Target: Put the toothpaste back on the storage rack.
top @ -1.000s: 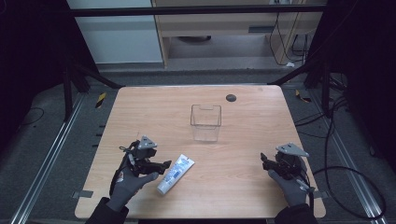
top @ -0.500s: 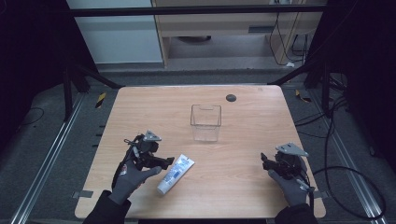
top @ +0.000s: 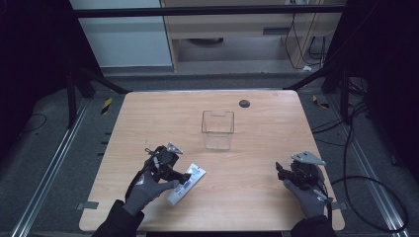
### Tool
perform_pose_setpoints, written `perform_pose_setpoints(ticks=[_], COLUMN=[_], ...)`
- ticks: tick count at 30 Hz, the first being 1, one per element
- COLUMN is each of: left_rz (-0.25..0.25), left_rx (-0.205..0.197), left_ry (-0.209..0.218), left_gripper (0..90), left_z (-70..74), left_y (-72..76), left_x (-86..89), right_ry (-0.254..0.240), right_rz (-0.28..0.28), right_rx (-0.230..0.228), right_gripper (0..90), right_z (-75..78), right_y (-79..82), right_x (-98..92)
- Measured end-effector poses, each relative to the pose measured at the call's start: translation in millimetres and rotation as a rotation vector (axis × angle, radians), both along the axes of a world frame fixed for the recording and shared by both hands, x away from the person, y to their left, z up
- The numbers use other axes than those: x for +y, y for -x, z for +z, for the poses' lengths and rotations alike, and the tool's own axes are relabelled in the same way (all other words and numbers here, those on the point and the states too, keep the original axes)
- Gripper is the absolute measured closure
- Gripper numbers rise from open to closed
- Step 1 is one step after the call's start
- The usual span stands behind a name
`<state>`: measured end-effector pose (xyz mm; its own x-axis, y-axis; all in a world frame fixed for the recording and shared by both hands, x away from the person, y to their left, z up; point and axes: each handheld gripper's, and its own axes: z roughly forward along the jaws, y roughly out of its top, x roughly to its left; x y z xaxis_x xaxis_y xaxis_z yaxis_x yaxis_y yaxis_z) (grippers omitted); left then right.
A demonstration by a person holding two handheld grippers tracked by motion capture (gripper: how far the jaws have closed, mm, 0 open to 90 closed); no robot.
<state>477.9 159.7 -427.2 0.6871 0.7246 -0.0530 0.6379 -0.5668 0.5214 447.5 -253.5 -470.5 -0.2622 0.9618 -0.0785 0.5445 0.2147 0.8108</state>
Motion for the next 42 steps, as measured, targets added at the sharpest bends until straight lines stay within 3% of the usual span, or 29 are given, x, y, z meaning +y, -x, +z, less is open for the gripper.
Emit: perform_pose_setpoints(ticks=[10,32,42], left_rz=[-0.026,-0.033,-0.034], left_rx=[0.030,0.089,0.091], left_ry=[-0.046,-0.075,-0.085], left_gripper=[25.5,31.3,37.1], left_z=[-14.3,-38.0,-40.6], left_y=[-2.9,-9.2,-10.3], left_x=[-15.9,-21.0,-24.0], right_ry=[-0.006,0.000,0.001], right_rz=[0.002,0.010,0.015], right_rx=[0.007,0.018,0.020], right_gripper=[27.8,28.2,28.8], right_z=[-0.5,-2.1,-2.4], right_y=[0.0,-1.0,-1.7], right_x=[0.3,1.7,1.9])
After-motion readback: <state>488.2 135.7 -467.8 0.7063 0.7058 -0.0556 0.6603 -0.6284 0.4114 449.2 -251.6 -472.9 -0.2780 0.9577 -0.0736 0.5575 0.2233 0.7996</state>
